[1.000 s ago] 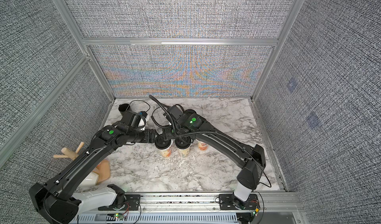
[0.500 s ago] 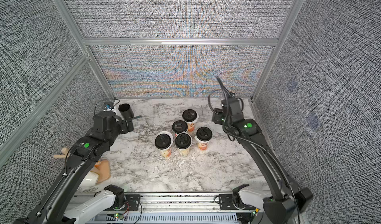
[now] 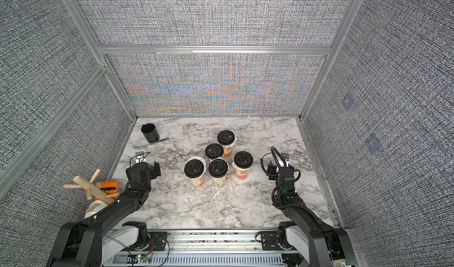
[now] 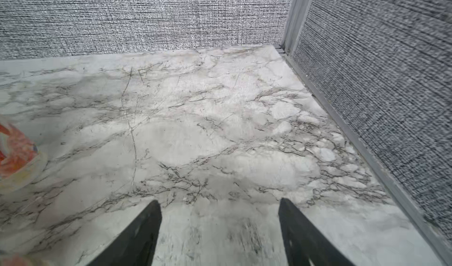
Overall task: Put the leak-proof paper on the milk tea cups
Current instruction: Reset both arms
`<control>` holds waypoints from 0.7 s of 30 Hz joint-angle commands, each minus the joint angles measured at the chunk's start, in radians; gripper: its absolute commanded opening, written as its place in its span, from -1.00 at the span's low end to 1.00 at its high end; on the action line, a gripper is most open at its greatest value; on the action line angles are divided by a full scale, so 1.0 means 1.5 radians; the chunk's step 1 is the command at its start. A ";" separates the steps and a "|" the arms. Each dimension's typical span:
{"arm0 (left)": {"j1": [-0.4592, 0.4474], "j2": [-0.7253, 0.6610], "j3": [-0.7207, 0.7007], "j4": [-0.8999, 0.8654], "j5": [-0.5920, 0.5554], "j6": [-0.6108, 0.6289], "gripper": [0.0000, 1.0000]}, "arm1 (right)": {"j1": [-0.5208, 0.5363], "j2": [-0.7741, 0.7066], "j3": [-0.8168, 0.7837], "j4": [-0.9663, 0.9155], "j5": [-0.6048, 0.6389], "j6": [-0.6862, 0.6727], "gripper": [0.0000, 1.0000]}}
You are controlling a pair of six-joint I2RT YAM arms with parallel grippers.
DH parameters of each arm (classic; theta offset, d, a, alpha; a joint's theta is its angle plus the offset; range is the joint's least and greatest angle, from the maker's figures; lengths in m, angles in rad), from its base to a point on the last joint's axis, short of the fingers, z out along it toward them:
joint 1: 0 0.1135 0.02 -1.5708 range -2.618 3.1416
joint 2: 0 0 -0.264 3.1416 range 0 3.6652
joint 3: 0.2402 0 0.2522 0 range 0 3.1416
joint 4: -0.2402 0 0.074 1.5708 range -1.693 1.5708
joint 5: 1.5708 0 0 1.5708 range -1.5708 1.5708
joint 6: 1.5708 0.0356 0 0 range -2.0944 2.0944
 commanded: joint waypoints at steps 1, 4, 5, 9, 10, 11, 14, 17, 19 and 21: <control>0.000 0.036 0.036 0.115 0.070 0.017 1.00 | -0.004 0.040 -0.019 0.270 -0.028 -0.026 0.55; 0.015 0.104 0.017 0.210 0.066 0.001 1.00 | -0.008 0.086 -0.005 0.325 -0.055 -0.058 0.55; 0.016 0.141 0.003 0.271 0.073 0.005 1.00 | -0.008 0.086 -0.001 0.317 -0.062 -0.075 0.55; 0.017 0.220 0.044 0.292 0.088 0.037 1.00 | -0.040 0.199 -0.090 0.581 -0.106 -0.073 0.56; 0.017 0.202 0.087 0.180 0.097 0.028 1.00 | -0.040 0.247 -0.114 0.705 -0.097 -0.063 0.58; 0.018 0.191 0.120 0.099 0.104 0.018 1.00 | -0.046 0.235 -0.117 0.699 -0.097 -0.058 0.60; 0.023 0.196 0.102 0.145 0.112 0.032 1.00 | -0.077 0.201 -0.032 0.484 -0.101 -0.017 0.60; 0.023 0.191 0.108 0.129 0.108 0.018 1.00 | -0.067 0.200 0.003 0.419 -0.086 -0.027 0.71; 0.023 0.187 0.109 0.120 0.107 0.017 1.00 | -0.066 0.207 -0.007 0.447 -0.088 -0.033 0.95; 0.023 0.188 0.110 0.121 0.107 0.017 1.00 | -0.065 0.219 -0.014 0.477 -0.085 -0.034 0.95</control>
